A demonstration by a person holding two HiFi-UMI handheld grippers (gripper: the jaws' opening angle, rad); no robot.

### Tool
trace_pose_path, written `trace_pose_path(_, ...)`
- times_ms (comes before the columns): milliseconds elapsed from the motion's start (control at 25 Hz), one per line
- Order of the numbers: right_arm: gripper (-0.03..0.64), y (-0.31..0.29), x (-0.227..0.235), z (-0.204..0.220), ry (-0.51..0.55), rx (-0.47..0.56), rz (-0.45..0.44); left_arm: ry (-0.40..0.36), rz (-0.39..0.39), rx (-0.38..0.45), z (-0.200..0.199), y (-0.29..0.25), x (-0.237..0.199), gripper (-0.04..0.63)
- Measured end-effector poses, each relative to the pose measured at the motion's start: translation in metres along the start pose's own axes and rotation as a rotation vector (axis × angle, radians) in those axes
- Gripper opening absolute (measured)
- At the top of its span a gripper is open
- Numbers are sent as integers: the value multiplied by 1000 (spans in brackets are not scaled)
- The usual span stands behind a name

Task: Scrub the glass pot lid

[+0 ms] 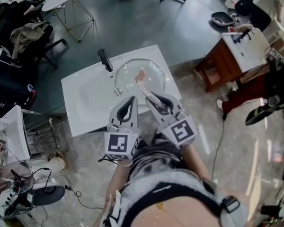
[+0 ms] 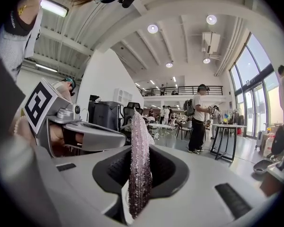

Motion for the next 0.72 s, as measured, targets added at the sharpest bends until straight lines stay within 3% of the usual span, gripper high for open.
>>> trace_pose_path(480, 77, 8, 24, 1, 26, 3, -42, -55, -42, -10, 2, -12, 18, 0)
trace_pose_path(720, 77, 16, 32, 2, 25, 2, -52, -14, -58, -3, -3, -18, 31, 0)
Point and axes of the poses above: the fingertips, and each gripper's own axes: y backward along the fingers, x to its right, z out of its underside, the point moved 10 cm from there along y, backward along the fingers, and after that the axes turned 3 degrees about y, right-handed, at the moved point
